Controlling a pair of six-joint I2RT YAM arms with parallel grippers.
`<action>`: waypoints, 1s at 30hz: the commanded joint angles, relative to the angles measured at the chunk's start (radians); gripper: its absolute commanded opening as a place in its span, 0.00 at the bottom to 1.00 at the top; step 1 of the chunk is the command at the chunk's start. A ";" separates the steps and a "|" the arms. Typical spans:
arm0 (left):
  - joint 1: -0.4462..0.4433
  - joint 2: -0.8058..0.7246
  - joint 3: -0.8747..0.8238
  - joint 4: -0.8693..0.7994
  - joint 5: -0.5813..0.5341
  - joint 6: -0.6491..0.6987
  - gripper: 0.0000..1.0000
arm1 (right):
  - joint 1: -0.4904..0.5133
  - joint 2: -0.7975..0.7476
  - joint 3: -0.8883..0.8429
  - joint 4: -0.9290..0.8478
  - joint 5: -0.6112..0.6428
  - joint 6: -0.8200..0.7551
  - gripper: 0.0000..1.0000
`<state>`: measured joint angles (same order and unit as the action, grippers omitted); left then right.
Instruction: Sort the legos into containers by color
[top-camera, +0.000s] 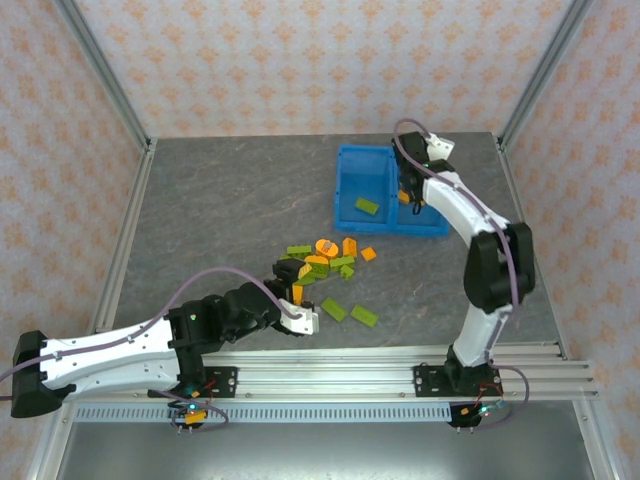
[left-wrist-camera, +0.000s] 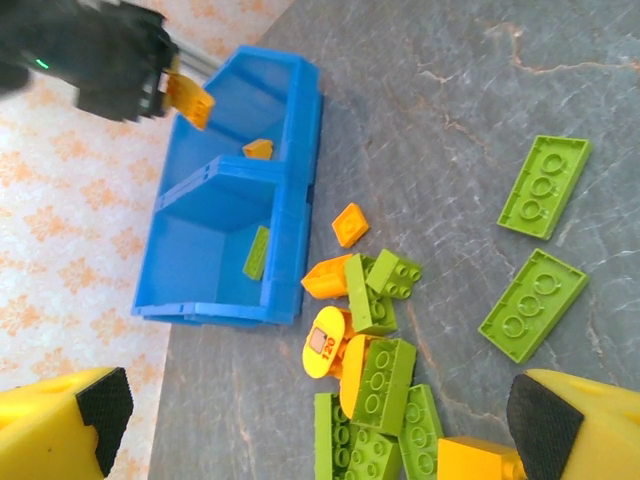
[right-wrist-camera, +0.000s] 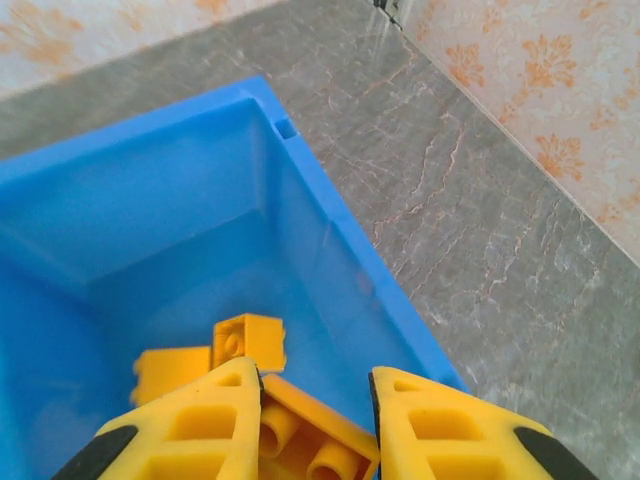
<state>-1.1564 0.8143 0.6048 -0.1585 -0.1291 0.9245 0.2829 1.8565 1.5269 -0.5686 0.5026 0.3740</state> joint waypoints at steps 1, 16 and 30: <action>0.007 -0.010 -0.016 0.039 -0.056 0.030 1.00 | -0.024 0.084 0.081 -0.036 0.039 -0.050 0.29; 0.009 -0.030 -0.026 -0.063 0.013 0.104 1.00 | -0.023 -0.190 -0.030 -0.120 -0.336 -0.023 0.60; 0.109 0.049 -0.005 -0.125 0.216 0.107 1.00 | 0.479 -0.838 -0.752 -0.234 -0.842 -0.016 0.74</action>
<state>-1.0534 0.8619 0.5858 -0.2356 0.0078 1.0027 0.7059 1.0294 0.8165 -0.7311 -0.2634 0.3046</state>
